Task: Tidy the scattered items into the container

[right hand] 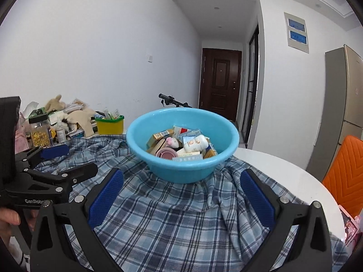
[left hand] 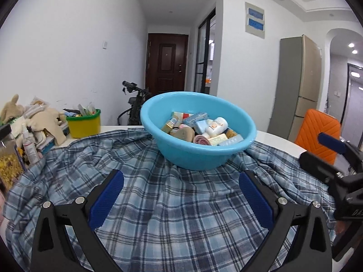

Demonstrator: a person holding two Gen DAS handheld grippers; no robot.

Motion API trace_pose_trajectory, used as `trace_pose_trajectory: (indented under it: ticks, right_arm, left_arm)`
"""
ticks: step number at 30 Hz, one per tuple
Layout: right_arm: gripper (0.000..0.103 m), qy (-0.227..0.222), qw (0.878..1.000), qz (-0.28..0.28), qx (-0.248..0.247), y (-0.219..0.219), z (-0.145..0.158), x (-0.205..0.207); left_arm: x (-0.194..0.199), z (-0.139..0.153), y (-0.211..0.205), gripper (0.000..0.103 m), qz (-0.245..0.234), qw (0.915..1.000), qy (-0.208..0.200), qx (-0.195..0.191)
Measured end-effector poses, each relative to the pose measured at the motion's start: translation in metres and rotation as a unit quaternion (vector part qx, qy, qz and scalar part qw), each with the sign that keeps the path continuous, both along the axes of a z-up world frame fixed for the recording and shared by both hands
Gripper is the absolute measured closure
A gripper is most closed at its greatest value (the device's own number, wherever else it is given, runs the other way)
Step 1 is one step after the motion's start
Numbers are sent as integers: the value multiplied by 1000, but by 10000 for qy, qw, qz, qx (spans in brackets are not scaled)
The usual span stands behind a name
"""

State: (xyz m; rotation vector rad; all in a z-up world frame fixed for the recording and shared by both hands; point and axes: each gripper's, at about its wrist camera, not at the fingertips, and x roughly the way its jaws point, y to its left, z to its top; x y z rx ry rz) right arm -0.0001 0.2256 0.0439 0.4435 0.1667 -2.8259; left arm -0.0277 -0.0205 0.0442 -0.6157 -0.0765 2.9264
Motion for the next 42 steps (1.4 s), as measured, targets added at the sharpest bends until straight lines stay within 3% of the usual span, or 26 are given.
trace_pose_trajectory:
  ticks: [13,16,30,42]
  right_arm:
    - [1,-34,9989,-332,-343,10,-29,1]
    - [1,-54,9986,-354,-383,12,-34,-1]
    - [1,70,9983,-364,-448,10,-50,3]
    - [1,34,9976,-614,-322,8,-51,0]
  left_arm:
    - [10,-22,5,0,-47,9998,140,-104]
    - [16,-23,3,0,-1,9993,378,-63]
    - [24,-33,8,0,-64,9971,707,-262]
    - [22,-34,4,0,216,9974,632,-264]
